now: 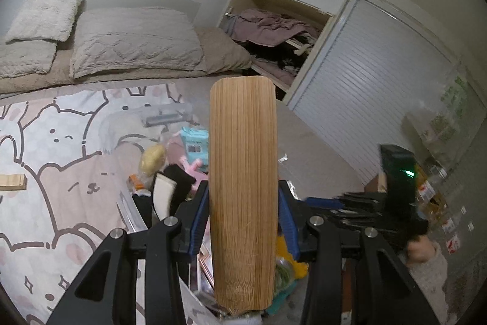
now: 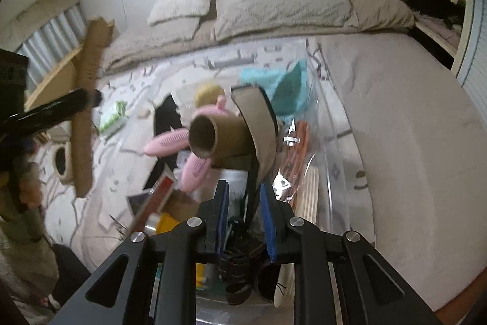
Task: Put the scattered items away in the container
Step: 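Open the right tool to release the cable while the left tool lowers the paddle into the box, then open the left tool to release the paddle inside the clear box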
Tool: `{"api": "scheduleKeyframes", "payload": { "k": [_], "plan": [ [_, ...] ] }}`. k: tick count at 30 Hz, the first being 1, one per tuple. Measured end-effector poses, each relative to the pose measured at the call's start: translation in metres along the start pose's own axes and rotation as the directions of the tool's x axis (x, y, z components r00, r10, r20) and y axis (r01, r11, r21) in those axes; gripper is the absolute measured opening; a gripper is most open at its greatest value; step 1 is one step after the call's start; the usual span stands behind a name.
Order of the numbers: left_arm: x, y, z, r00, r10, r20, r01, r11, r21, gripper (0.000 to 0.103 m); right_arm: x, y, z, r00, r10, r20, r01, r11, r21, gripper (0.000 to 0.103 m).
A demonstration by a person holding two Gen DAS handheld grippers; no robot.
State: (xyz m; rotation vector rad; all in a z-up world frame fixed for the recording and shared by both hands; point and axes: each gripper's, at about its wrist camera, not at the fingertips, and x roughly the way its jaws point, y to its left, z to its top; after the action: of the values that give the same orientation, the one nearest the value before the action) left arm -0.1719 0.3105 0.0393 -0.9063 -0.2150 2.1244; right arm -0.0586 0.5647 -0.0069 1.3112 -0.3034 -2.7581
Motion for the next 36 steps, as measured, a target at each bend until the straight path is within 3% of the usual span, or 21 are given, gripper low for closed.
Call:
{"api": "scheduleKeyframes", "payload": {
  "k": [7, 12, 15, 19, 25, 26, 28, 29, 31, 36],
  "plan": [
    [0.024, 0.004, 0.025, 1.000, 0.003, -0.019, -0.004, 0.997, -0.074, 0.042, -0.022, -0.003, 0.010, 0.997, 0.012, 0.078, -0.013, 1.000, 0.020, 0.021],
    [0.059, -0.002, 0.032, 0.996, 0.001, -0.089, -0.012, 0.992, -0.122, 0.042, -0.031, -0.003, 0.012, 0.993, 0.025, 0.113, -0.029, 0.999, 0.033, 0.021],
    [0.078, -0.007, 0.029, 0.988, 0.077, -0.136, -0.091, 0.991, -0.096, 0.042, -0.035, -0.004, 0.013, 0.992, 0.031, 0.126, -0.036, 0.999, 0.034, 0.021],
    [0.099, -0.011, 0.020, 0.958, 0.223, -0.182, -0.226, 0.974, 0.002, 0.042, -0.039, -0.003, 0.014, 0.990, 0.034, 0.139, -0.038, 0.999, 0.029, 0.021],
    [0.119, -0.007, 0.011, 0.938, 0.254, -0.235, -0.260, 0.966, 0.005, 0.044, -0.039, -0.004, 0.012, 0.990, 0.033, 0.138, -0.038, 0.999, 0.029, 0.021],
    [0.119, -0.006, 0.010, 0.939, 0.249, -0.237, -0.257, 0.966, -0.005, 0.048, -0.039, -0.004, 0.012, 0.990, 0.032, 0.139, -0.036, 0.999, 0.032, 0.021],
    [0.118, -0.004, 0.010, 0.947, 0.226, -0.230, -0.240, 0.970, -0.035, 0.082, -0.039, -0.005, 0.012, 0.990, 0.032, 0.140, -0.037, 0.999, 0.034, 0.021],
    [0.115, -0.004, 0.012, 0.953, 0.204, -0.223, -0.221, 0.974, -0.054, 0.085, -0.039, -0.004, 0.012, 0.990, 0.032, 0.140, -0.037, 0.999, 0.034, 0.021],
    [0.109, -0.008, 0.015, 0.951, 0.231, -0.205, -0.244, 0.969, -0.043, 0.096, -0.039, -0.004, 0.012, 0.990, 0.032, 0.139, -0.037, 0.999, 0.034, 0.021],
    [0.090, -0.012, 0.019, 0.939, 0.310, -0.146, -0.306, 0.951, 0.052, 0.096, -0.039, -0.002, 0.010, 0.990, 0.033, 0.137, -0.036, 0.999, 0.026, 0.021]
  ]
}}
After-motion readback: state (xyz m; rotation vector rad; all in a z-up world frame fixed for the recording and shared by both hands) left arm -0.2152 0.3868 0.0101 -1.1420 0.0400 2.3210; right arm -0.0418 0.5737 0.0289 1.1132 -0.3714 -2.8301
